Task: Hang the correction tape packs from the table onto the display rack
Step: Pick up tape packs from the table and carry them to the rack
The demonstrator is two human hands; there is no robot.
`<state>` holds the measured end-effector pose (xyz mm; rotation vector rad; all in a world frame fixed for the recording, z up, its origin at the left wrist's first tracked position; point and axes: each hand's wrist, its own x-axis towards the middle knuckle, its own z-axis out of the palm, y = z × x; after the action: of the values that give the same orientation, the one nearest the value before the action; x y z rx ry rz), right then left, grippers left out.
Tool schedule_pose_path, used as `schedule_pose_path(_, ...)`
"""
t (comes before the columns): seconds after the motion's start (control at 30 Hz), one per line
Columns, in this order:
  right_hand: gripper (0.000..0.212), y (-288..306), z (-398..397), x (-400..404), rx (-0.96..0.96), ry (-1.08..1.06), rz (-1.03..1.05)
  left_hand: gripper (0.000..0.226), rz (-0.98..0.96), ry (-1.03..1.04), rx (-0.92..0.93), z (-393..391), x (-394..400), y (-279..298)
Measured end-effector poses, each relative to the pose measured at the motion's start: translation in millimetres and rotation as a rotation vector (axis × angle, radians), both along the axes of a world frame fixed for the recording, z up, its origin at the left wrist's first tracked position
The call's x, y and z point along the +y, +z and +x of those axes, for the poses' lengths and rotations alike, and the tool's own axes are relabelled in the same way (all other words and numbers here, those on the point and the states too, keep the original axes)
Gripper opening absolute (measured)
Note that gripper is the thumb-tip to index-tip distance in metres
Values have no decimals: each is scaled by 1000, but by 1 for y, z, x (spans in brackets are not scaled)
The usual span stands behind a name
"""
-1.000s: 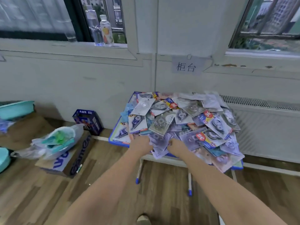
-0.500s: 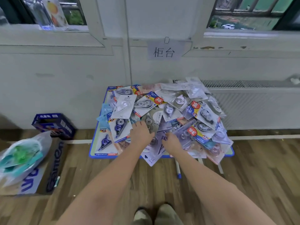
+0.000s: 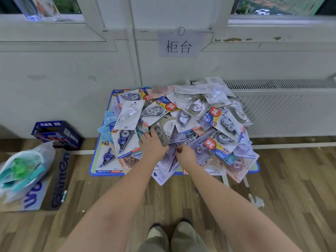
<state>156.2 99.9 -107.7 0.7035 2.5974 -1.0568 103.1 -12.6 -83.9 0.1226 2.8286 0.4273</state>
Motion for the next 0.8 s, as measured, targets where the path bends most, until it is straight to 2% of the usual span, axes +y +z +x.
schedule_pose_path(0.23, 34, 0, 3, 4, -1, -73, -181, 102, 26, 64, -56, 8, 9, 7)
schedule_pose_path(0.4, 24, -5, 8, 10, -15, -261, -416, 103, 136, 137, -111, 19, 10, 15)
schedule_pose_path(0.63, 23, -9, 35, 20, -3, -382, -641, 106, 378, 369, -328, 45, 3, 14)
schedule_pose_path(0.8, 24, -14, 51, 28, 27, -400, -737, 93, 610, 489, -307, 61, -4, 12)
